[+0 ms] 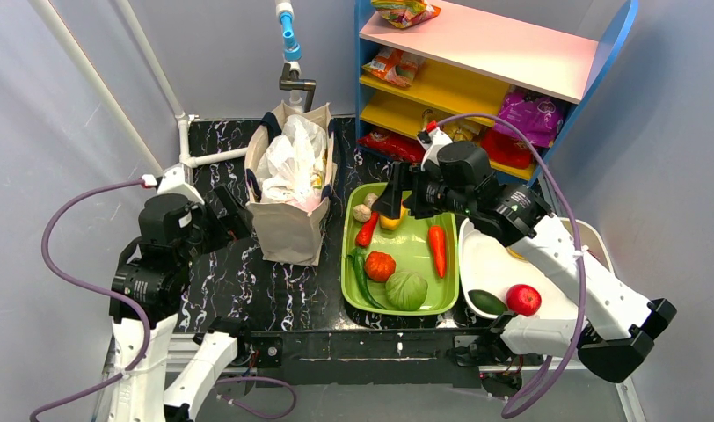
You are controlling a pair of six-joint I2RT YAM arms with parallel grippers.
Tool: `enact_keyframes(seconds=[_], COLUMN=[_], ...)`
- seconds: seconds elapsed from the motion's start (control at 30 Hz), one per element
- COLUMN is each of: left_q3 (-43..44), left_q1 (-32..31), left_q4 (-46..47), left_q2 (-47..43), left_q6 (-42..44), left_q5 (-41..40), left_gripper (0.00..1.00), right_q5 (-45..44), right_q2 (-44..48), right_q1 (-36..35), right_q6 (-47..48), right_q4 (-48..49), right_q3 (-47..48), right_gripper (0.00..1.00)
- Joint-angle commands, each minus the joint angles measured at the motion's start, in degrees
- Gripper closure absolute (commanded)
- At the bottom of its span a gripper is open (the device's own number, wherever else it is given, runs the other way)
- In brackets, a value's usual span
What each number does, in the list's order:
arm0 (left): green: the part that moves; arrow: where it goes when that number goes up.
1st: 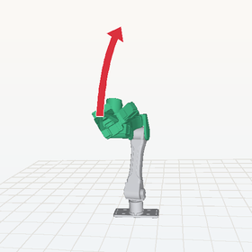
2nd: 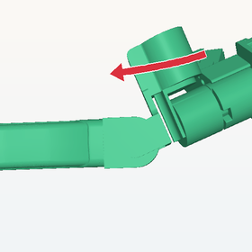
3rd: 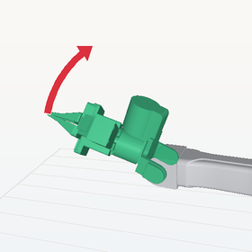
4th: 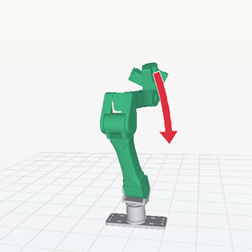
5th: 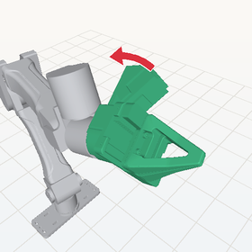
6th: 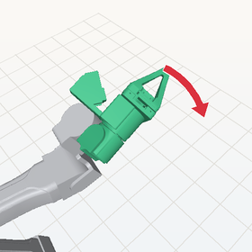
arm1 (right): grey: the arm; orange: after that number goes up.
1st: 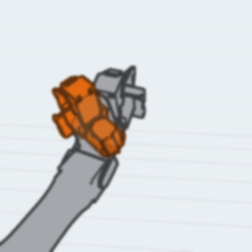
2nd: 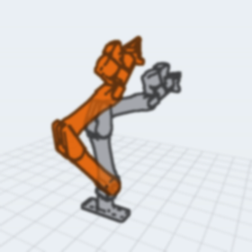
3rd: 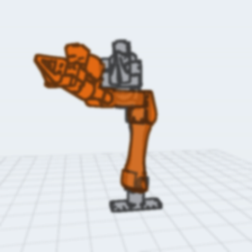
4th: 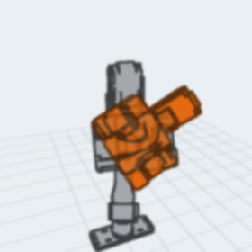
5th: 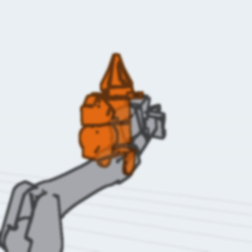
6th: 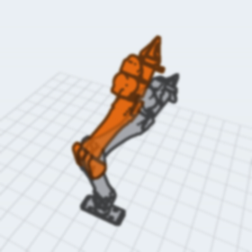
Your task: Place the food into the grocery bag and tie it
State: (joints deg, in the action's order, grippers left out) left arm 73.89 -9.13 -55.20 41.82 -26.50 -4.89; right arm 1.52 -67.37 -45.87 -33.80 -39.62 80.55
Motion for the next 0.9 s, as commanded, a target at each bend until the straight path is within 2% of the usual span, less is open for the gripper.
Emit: enact_keyframes(seconds=[0.0,0.3,0.6,0.7,0.87], left_q3=[-3.29,-9.90,-11.18,-11.47,-11.98], left_q1=[-0.19,-0.19,-0.16,-0.19,-0.19], left_q4=[-5.45,-8.97,-7.28,-6.48,-5.44], left_q2=[-2.80,-10.28,-9.61,-9.17,-8.89], left_q6=[2.45,3.54,4.28,4.57,4.87], left_q5=[0.29,0.34,2.73,3.42,4.22], left_gripper=[0.02,0.02,0.02,0.02,0.02], right_q5=[-1.21,-4.22,-2.88,-2.61,-3.89], right_q2=[2.92,8.23,9.65,9.42,12.63], right_q1=[0.23,0.34,0.29,0.32,0.60], right_q6=[-2.42,-5.72,-5.98,-4.46,-6.01], right_q4=[1.84,0.31,1.15,0.05,5.75], right_q3=[-3.14,-8.05,-9.33,-7.62,-12.20], right_gripper=[0.07,0.06,0.03,0.05,0.02])
